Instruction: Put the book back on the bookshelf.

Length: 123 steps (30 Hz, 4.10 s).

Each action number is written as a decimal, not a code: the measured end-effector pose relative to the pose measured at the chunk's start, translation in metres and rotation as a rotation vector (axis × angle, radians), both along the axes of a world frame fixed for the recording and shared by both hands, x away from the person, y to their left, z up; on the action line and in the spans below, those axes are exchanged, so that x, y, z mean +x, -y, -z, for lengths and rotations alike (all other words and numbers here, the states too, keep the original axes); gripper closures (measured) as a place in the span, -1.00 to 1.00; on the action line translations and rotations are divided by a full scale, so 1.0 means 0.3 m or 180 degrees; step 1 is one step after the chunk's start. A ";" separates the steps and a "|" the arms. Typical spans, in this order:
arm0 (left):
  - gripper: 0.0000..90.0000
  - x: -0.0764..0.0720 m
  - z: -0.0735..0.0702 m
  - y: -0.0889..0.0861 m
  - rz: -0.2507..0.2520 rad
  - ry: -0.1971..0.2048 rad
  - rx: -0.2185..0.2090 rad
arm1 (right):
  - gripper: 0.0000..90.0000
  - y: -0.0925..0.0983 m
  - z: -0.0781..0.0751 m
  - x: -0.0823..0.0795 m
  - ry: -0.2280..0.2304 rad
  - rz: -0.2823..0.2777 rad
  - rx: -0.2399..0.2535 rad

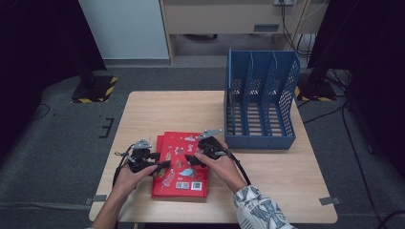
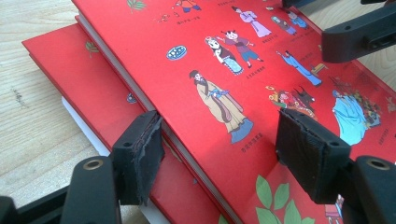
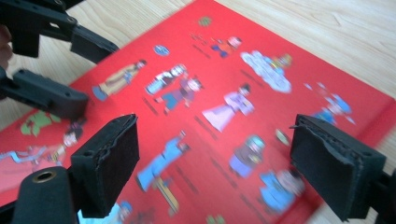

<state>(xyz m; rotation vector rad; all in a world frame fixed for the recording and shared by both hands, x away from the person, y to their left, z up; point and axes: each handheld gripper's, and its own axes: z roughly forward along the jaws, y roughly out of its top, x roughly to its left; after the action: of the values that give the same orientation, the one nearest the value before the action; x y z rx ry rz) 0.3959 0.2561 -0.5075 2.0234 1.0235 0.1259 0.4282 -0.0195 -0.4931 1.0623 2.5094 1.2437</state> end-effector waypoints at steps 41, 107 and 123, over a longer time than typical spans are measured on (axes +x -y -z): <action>-0.31 -0.001 -0.034 -0.006 -0.0026 0.0140 0.0040 | -0.84 0.041 0.021 -0.003 -0.0297 0.0016 0.0055; 0.25 0.082 -0.312 -0.037 -0.0395 0.0885 0.0375 | 0.09 0.012 -0.307 0.091 0.0583 0.0144 0.0018; 0.31 0.157 -0.348 -0.036 -0.0500 0.0989 0.0359 | 0.15 -0.007 -0.345 0.160 0.0718 0.0252 0.0013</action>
<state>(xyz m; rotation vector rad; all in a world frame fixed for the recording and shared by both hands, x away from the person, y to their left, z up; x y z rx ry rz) 0.4430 0.2668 -0.4032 1.9433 0.9913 0.5743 0.4762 -0.0174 -0.3895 0.9533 2.2765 1.2693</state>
